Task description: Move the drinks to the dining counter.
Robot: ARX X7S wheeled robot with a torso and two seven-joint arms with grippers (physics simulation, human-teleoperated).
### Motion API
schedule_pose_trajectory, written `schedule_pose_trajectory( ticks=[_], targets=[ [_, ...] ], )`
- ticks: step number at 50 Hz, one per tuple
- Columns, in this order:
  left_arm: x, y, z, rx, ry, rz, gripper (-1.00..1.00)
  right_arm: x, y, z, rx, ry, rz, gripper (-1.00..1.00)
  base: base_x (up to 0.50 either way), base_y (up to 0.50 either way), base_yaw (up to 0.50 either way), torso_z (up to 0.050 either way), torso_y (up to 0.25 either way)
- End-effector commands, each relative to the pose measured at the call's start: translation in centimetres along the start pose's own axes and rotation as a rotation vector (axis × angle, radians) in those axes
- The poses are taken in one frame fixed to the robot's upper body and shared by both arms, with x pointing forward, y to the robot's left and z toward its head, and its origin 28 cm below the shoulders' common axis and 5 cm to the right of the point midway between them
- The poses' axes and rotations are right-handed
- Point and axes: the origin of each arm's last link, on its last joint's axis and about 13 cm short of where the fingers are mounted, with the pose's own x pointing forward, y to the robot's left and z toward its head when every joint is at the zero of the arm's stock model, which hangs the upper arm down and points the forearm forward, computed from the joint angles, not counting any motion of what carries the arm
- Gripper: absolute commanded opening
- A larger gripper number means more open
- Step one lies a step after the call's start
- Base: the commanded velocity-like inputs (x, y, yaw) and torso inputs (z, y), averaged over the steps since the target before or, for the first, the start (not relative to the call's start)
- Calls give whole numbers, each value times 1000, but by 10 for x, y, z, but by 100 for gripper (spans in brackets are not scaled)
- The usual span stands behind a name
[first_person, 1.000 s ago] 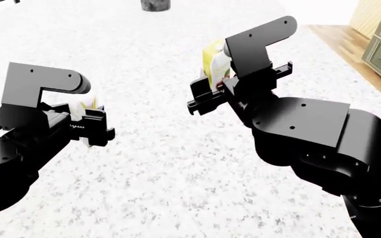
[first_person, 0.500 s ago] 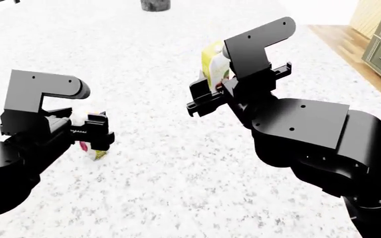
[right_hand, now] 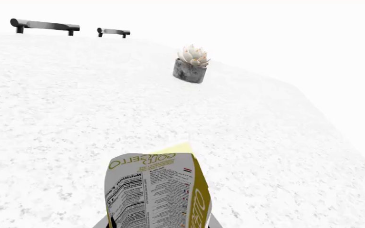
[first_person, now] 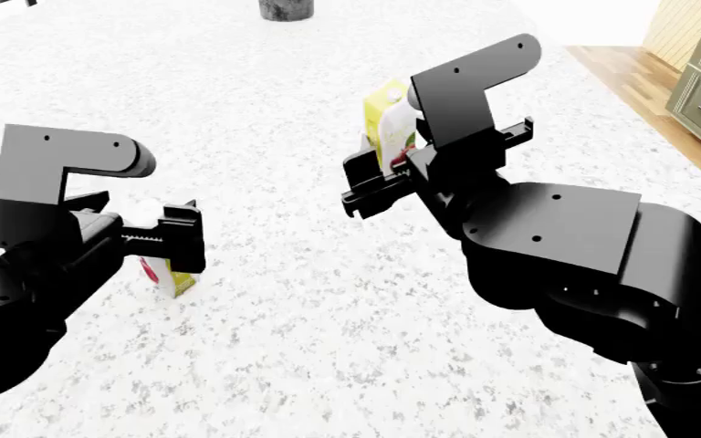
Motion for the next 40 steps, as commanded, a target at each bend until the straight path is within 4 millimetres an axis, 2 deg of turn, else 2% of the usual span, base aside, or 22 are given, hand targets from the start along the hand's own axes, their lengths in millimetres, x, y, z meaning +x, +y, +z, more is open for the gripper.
schedule_pose_trajectory(
  ticks=[1, 17, 22, 26, 37, 40],
  targets=[
    [-5, 1, 1, -10, -20, 8, 100, 1, -2, 0, -5, -10, -9, -100, 0, 0, 0, 0, 0],
    [-24, 5, 11, -94, -163, -25, 100, 1, -2, -1, -6, -1, 1, -100, 0, 0, 0, 0, 0],
    [-32, 9, 13, -109, -196, -15, 100, 3, 0, -6, 11, 26, 34, -100, 0, 0, 0, 2, 2],
    [-37, 11, 15, -111, -201, -4, 100, 6, 5, -18, 27, 69, 68, -100, 0, 0, 0, 0, 0],
    [-42, 15, 14, -117, -217, 15, 100, 8, 9, -24, 66, 106, 120, -100, 0, 0, 0, 0, 0],
    [-42, 16, 13, -118, -216, 14, 100, 6, 9, -26, 131, 93, 150, -100, 0, 0, 0, 0, 0]
  ],
)
